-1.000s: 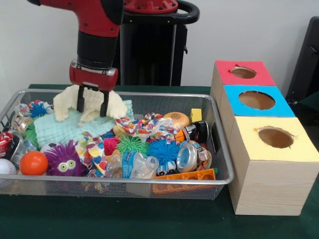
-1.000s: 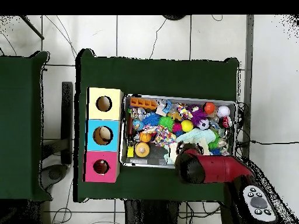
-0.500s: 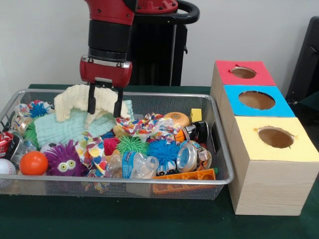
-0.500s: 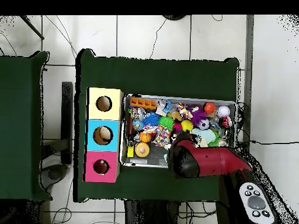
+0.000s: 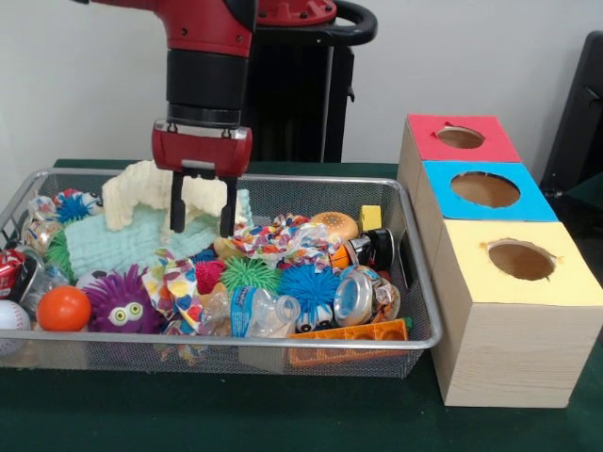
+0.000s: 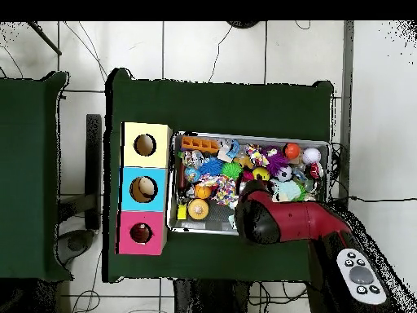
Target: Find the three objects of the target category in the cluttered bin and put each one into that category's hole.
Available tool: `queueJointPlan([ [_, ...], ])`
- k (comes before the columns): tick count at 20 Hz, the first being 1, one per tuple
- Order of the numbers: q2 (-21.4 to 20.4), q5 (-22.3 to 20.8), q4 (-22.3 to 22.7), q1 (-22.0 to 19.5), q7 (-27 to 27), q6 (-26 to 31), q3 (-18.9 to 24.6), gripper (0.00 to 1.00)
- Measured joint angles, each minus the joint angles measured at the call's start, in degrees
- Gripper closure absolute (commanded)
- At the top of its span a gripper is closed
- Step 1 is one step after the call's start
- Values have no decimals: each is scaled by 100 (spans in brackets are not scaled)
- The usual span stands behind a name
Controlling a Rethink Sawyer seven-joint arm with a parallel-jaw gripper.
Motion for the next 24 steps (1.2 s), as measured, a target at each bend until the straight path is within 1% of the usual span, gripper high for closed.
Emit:
queueJointPlan([
  [5, 447, -298, -241, -96, 0, -471, 16, 0],
  [10, 814, -498, -459, -108, 0, -756, 17, 0],
  [16, 1024, -603, -618, -84, 0, -817, 17, 0],
  [24, 1095, -605, -662, -21, 0, -817, 17, 0],
])
